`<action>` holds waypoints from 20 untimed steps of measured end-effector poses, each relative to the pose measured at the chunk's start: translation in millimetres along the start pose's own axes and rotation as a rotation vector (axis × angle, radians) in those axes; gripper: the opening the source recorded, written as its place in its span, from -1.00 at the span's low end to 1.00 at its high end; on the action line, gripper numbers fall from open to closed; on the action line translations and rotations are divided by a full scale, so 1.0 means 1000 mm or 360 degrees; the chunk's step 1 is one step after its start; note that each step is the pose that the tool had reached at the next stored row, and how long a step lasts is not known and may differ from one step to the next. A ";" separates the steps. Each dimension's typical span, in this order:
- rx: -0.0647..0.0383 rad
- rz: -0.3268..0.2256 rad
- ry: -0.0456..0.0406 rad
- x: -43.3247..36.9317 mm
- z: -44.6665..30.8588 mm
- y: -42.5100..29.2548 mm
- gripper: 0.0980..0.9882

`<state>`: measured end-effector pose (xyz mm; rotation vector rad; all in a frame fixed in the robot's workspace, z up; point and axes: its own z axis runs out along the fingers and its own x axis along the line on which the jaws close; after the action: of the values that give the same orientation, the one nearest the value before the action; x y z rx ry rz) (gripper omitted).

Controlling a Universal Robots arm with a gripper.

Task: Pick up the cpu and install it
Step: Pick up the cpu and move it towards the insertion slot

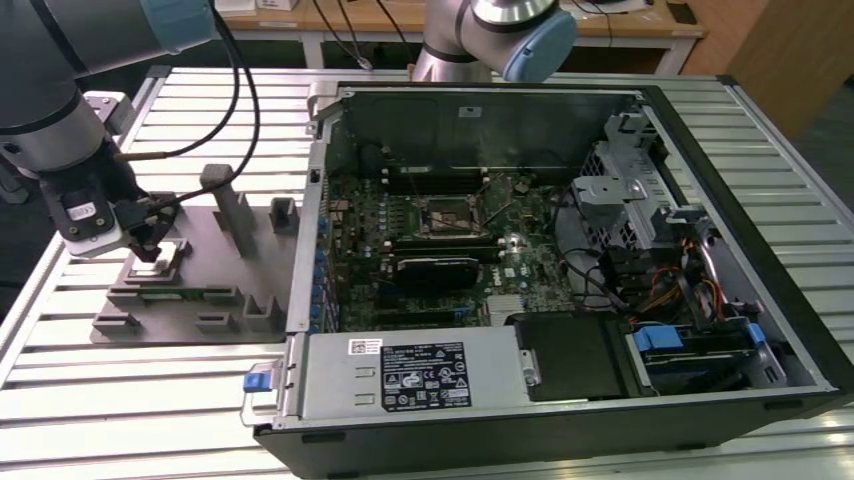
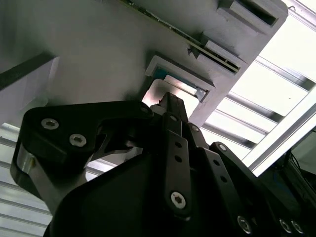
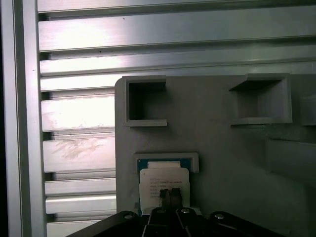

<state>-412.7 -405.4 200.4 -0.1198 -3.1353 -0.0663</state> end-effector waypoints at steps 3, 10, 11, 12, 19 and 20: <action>0.0000 0.0000 0.0000 0.0000 0.0000 0.0000 -0.85; 0.0000 0.0000 0.0000 0.0000 0.0001 0.0000 -0.17; 0.0000 0.0000 0.0000 0.0000 0.0001 0.0000 -0.17; 0.0000 0.0000 0.0000 0.0000 0.0001 0.0000 -0.17; 0.0000 0.0000 0.0000 0.0000 0.0003 0.0000 -0.03; 0.0000 0.0000 0.0000 0.0000 0.0007 0.0000 -0.03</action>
<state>-412.7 -405.3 199.7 -0.1198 -3.1354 -0.0664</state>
